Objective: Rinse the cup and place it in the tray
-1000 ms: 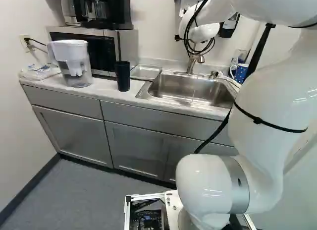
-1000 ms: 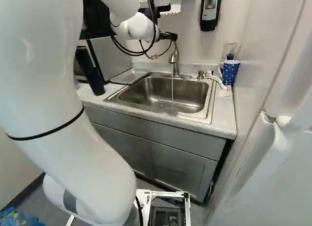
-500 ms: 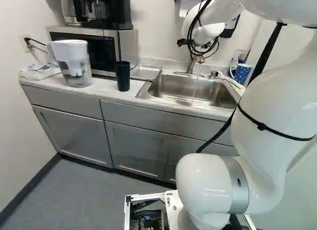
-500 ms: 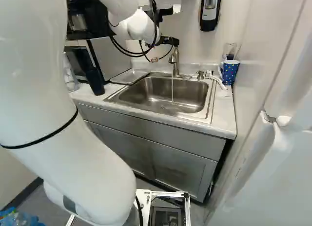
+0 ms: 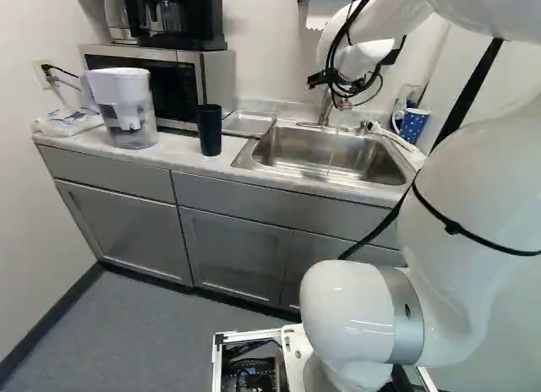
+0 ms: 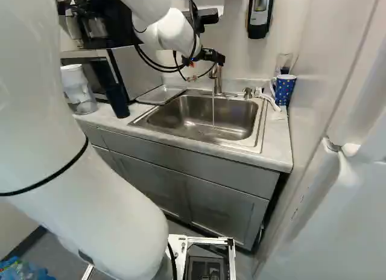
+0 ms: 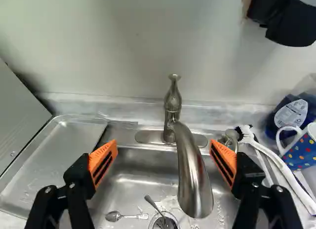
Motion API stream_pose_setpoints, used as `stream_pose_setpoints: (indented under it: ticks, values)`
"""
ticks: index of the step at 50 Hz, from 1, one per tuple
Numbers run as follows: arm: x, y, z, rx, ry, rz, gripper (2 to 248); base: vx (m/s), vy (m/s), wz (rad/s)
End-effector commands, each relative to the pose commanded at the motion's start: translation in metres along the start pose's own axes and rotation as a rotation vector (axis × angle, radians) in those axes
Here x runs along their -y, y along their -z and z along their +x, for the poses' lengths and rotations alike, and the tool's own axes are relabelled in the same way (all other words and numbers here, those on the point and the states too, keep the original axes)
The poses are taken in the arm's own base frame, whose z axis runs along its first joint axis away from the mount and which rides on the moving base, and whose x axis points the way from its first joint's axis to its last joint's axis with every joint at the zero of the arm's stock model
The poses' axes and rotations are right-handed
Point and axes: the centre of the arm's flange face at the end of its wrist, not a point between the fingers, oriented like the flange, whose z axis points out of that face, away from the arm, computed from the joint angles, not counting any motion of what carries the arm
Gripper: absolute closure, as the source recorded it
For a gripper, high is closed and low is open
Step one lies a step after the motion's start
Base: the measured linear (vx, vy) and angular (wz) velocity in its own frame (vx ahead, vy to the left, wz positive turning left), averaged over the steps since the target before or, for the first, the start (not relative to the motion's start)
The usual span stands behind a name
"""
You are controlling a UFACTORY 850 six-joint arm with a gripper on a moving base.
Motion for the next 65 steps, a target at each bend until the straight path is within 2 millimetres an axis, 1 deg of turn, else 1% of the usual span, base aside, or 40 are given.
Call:
stream_pose_setpoints:
  ticks: [20, 65]
  values:
    - [-0.007, 0.021, -0.021, 0.109, -0.007, -0.012, 3, 0.000, 0.000, 0.000]
    - [-0.013, 0.063, -0.066, 0.379, -0.019, -0.025, 3, 0.000, 0.000, 0.000]
